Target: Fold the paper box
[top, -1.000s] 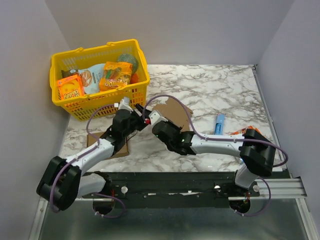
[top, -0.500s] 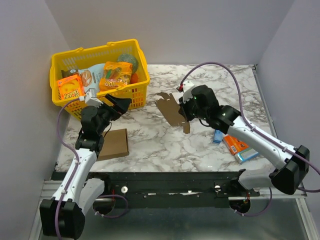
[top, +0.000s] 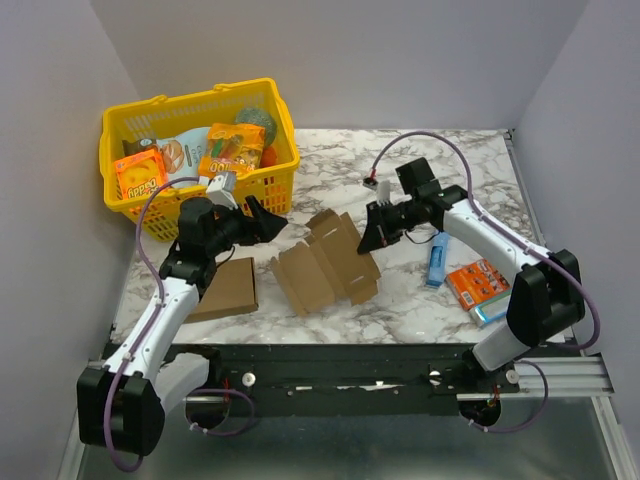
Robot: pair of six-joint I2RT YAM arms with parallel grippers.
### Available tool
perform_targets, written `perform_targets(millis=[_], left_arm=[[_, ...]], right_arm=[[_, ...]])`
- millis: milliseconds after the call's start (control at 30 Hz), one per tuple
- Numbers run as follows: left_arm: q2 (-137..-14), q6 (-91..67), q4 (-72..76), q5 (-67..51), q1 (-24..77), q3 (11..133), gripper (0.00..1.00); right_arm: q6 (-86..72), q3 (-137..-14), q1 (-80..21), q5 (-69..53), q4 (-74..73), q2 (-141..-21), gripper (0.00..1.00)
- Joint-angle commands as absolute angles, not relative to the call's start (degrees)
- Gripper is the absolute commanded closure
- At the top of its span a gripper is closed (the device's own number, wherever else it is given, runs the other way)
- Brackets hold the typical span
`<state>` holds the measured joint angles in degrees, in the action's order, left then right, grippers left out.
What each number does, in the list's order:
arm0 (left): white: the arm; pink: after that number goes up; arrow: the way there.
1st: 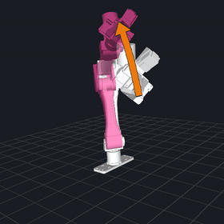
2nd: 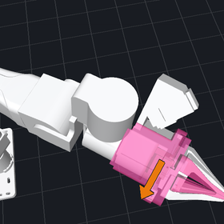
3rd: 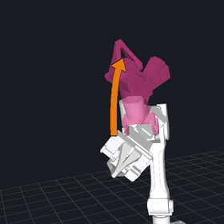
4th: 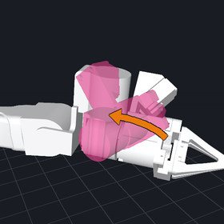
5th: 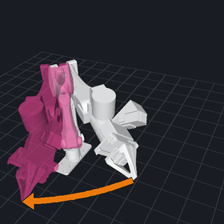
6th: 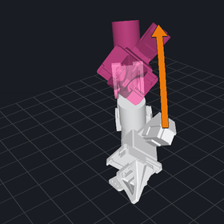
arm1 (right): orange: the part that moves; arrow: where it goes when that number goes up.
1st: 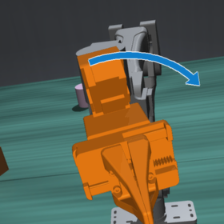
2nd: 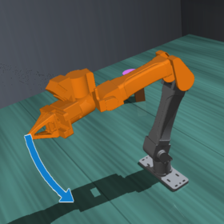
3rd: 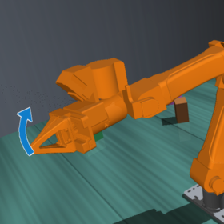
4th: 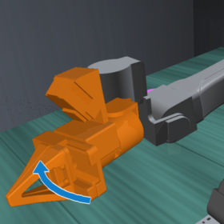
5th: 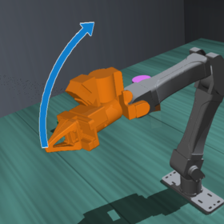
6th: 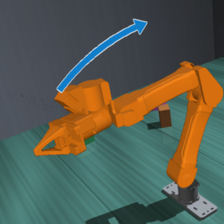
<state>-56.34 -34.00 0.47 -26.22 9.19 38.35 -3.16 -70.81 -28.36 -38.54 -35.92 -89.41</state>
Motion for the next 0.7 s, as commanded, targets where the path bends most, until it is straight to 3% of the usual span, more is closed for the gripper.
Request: perform_targets(millis=[0,267,500,667], left_arm=[[-57.48,-30.59,-1.94,-26.72,11.34,39.81,0.13],[-58.01,-28.92,-2.02,-26.29,15.11,39.81,0.16],[-59.06,-28.83,-0.27,-19.43,23.64,37.18,0.18],[-60.38,-30.05,7.18,-17.4,26.53,33.32,0.23]], right_arm=[[-6.15,-72.77,-22.15,-51.6,-40.34,-90.18,0.99],[-2.12,-74.53,-22.32,-43.79,-47.89,-89.47,0.99],[-0.62,-78.22,-28.63,-16.41,-53.61,-93.77,0.99],[-0.62,-76.56,-34.53,1.37,-49.23,-95.8,0.99]])
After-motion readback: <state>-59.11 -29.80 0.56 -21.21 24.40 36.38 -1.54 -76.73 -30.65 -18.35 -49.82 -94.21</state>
